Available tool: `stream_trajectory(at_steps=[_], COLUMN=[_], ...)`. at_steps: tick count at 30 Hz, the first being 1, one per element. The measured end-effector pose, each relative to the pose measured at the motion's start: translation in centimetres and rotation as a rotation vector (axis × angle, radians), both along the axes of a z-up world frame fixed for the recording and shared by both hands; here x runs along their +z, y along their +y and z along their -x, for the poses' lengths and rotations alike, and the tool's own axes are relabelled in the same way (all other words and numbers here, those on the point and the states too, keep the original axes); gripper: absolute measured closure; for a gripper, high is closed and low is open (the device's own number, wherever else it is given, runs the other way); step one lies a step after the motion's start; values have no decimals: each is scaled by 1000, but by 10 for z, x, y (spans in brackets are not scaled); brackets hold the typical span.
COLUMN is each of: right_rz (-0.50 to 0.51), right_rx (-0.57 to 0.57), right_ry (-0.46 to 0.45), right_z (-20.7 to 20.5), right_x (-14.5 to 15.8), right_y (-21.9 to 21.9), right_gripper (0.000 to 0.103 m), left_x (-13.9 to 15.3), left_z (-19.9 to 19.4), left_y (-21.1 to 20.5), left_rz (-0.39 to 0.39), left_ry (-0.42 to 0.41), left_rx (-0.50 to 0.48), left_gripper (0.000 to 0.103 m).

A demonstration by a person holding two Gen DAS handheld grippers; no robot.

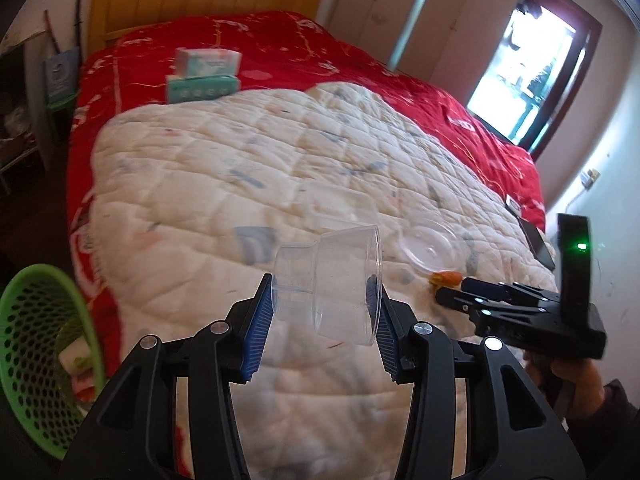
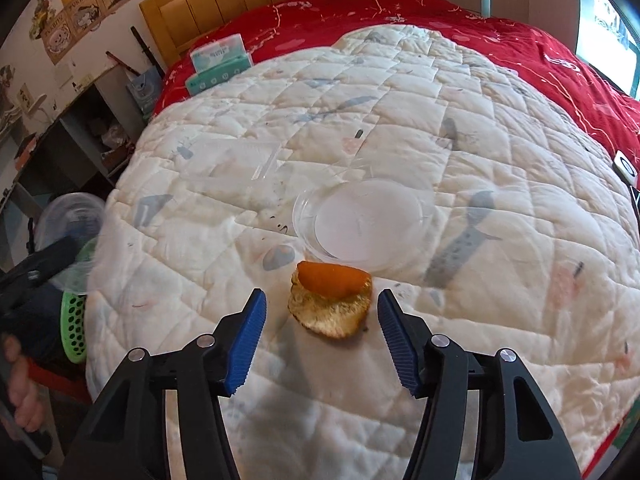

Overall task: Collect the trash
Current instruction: 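Grasp the orange-topped bread piece with the right gripper while the left holds the cup, then carry both to the green basket and open the left gripper over it while the right holds the bread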

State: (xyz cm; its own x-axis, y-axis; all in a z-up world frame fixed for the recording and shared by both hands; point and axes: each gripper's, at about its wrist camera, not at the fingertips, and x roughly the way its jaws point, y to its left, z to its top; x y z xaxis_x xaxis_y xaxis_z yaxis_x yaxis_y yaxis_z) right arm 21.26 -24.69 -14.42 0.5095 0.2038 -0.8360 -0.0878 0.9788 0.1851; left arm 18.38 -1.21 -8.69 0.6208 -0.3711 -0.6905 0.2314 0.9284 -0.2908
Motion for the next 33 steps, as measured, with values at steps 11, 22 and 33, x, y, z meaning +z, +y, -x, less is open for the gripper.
stream_trajectory(at_steps=[11,22,33], right_rz=[98,70,-13], right_rx=[-10,55,196], right_ry=[-1,-47,-97], right_z=[-4,20,31], right_x=[-10,16,55], right_y=[7,30,99], right_gripper=[59,61,61], left_x=[7,9,-9], left_z=[25,55,75], left_y=[65,131,214], left_rz=[4,-17,-91], left_ry=[-14,-13,54], left_rx=[143,292,485], left_gripper=[57,57,57])
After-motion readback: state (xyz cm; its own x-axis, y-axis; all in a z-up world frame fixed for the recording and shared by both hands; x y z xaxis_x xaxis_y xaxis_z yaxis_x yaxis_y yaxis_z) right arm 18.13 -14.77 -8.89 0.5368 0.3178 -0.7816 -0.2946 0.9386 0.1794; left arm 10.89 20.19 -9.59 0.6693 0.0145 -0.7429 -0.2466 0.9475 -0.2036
